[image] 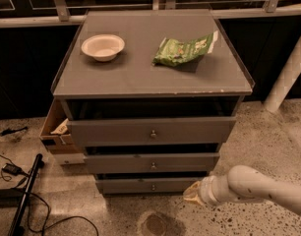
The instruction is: Open bottom drawer
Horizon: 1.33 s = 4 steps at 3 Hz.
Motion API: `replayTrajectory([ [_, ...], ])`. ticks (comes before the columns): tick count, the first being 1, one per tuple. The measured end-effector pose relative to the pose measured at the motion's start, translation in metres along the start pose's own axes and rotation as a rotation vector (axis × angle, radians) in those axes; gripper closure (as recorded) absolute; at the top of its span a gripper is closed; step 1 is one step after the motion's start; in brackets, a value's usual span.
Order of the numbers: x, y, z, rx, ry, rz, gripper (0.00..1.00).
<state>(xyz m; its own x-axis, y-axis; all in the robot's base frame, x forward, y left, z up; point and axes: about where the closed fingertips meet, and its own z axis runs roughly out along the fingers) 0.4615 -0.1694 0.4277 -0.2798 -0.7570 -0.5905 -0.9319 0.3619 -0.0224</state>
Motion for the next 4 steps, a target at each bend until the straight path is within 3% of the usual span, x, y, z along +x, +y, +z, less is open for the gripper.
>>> replayTrajectory([
  [2, 0.044, 0.003, 0.101, -0.052, -0.086, 0.065, 1.00],
  [4, 0.049, 0.009, 0.111, -0.064, -0.089, 0.078, 0.58],
])
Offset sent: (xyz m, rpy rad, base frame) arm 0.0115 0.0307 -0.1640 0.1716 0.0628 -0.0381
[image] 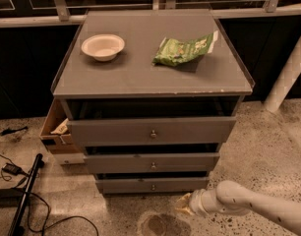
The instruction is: Open bottom drawer
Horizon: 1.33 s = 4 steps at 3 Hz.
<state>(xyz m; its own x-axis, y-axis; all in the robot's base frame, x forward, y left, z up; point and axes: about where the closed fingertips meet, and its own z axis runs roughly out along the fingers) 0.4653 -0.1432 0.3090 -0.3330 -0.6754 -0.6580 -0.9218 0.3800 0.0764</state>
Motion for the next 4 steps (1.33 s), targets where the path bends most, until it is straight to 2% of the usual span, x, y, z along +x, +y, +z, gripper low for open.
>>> replayTrajectory([
  [1, 0.014, -0.004, 0.010, 0.032, 0.004, -0.022, 0.35],
  [2, 0.031, -0.013, 0.037, 0.035, -0.012, -0.063, 0.04],
  [4, 0.044, -0.035, 0.076, 0.049, -0.020, -0.127, 0.00],
])
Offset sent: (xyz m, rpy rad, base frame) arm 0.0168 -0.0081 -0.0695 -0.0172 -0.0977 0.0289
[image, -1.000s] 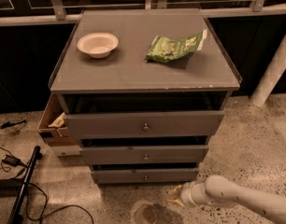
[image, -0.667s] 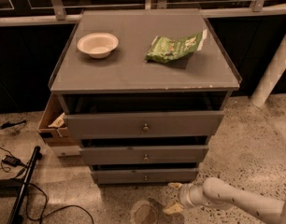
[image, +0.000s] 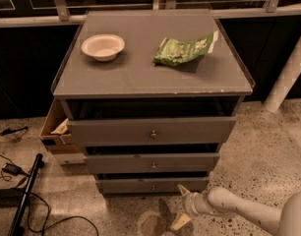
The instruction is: Open bottom drawer
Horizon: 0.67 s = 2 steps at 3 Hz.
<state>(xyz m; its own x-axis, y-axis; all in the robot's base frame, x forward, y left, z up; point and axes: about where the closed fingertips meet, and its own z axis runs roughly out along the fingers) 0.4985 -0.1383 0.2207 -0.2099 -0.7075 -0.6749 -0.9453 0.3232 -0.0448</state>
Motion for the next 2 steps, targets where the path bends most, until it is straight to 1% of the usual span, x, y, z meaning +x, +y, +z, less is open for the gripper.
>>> replayTrajectory([
  [2, -0.002, -0.025, 0.033, 0.015, 0.058, -0.102, 0.00],
])
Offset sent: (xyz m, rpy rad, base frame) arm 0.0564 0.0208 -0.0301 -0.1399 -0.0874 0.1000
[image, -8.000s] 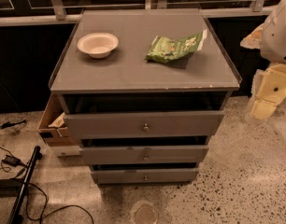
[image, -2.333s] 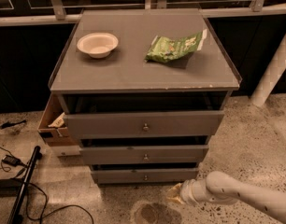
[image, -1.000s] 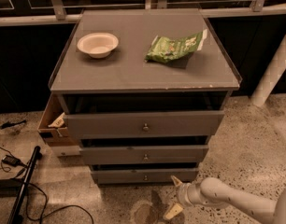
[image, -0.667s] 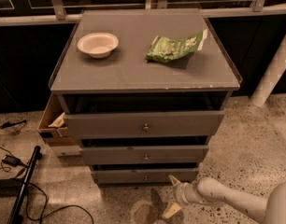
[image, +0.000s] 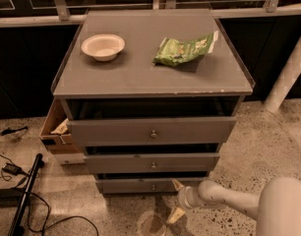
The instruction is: Open bottom drawer
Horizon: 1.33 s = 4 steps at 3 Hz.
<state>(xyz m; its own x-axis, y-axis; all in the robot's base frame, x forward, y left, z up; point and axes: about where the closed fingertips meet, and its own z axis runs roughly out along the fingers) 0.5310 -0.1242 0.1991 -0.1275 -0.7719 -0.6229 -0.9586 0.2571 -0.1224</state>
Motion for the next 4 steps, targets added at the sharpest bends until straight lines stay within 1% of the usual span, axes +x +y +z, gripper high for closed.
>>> replayTrajectory([
  [1, -0.009, -0.036, 0.024, 0.017, 0.062, -0.075, 0.00],
  [2, -0.009, -0.036, 0.025, 0.016, 0.062, -0.077, 0.00],
  [3, -0.002, -0.038, 0.021, 0.036, 0.085, -0.073, 0.00],
  [4, 0.004, -0.048, 0.011, 0.080, 0.128, -0.087, 0.00],
])
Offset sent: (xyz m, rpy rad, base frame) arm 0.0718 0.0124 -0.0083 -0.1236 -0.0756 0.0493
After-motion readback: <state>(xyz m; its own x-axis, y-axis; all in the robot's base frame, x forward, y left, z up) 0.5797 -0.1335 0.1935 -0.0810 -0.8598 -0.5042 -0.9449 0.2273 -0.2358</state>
